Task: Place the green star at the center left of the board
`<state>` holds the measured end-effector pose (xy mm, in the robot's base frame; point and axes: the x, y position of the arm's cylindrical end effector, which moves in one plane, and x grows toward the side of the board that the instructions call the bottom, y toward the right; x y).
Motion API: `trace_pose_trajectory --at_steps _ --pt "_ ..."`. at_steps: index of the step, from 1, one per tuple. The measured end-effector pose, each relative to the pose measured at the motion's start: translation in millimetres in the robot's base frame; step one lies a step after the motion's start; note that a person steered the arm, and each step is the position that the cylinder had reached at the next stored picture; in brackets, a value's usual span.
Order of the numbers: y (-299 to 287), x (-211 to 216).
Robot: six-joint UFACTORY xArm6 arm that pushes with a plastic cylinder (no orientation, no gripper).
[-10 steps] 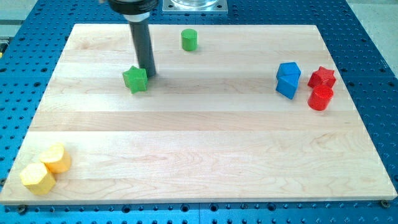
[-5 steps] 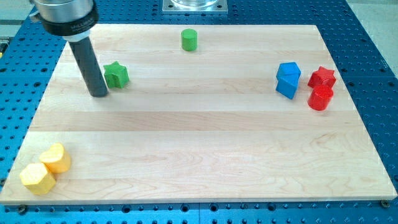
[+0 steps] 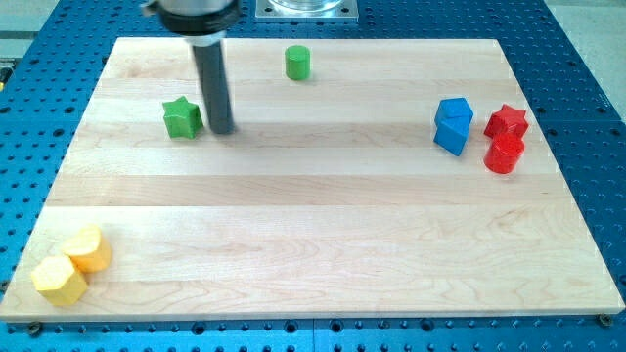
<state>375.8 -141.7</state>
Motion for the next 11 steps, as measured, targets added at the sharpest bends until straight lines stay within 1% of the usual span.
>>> trace_pose_trajectory --at_steps 1,2,3,4,5,6,7,8,9,10,11 --pt "-57 -2" --pt "-83 -2" --pt "-75 -2" --pt "-57 -36" --pt "-71 -86" --pt "-119 -112" --pt "-162 -107" --pt "-160 -82" --pt "-135 -72" --pt "-127 -67" --pt "-127 -51"
